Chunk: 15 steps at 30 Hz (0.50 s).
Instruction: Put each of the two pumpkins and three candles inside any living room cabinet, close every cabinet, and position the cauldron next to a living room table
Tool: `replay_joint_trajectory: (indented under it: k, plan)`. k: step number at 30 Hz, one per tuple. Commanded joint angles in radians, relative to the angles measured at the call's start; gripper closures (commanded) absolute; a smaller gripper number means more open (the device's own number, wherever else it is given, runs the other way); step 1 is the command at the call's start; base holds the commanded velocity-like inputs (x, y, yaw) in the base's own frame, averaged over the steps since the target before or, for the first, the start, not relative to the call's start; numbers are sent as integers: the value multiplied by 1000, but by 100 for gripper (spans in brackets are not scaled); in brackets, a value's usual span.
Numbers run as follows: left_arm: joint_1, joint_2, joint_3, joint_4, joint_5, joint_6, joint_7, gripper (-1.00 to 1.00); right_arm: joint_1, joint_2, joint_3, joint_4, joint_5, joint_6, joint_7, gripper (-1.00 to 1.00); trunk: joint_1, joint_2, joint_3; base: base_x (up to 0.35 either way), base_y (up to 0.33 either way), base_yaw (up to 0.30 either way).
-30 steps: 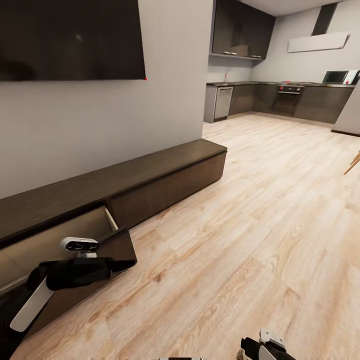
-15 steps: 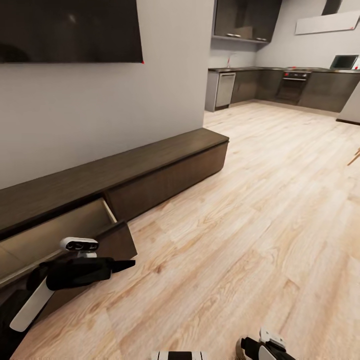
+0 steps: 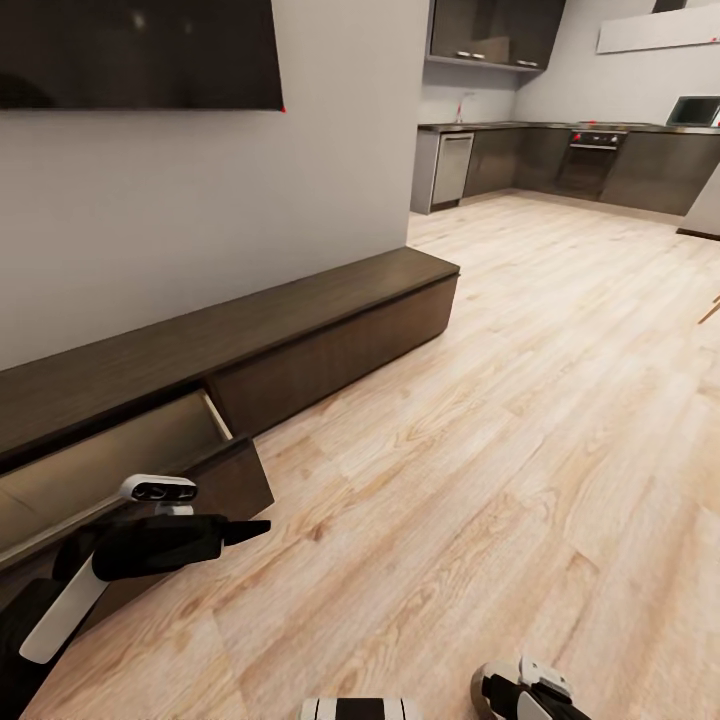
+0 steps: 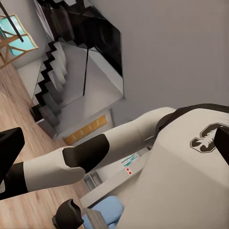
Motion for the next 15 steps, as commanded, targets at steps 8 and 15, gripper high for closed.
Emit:
replay_joint_trajectory:
  k: [8, 15]
  plan:
    - [-1, 0, -2, 0, 4, 11, -2, -100, 0, 0, 8, -3, -6, 5, -7, -100, 0, 0, -1, 33, 0, 0]
    - [-1, 1, -2, 0, 4, 11, -2, -100, 0, 0, 8, -3, -6, 5, -7, -100, 0, 0, -1, 8, 0, 0]
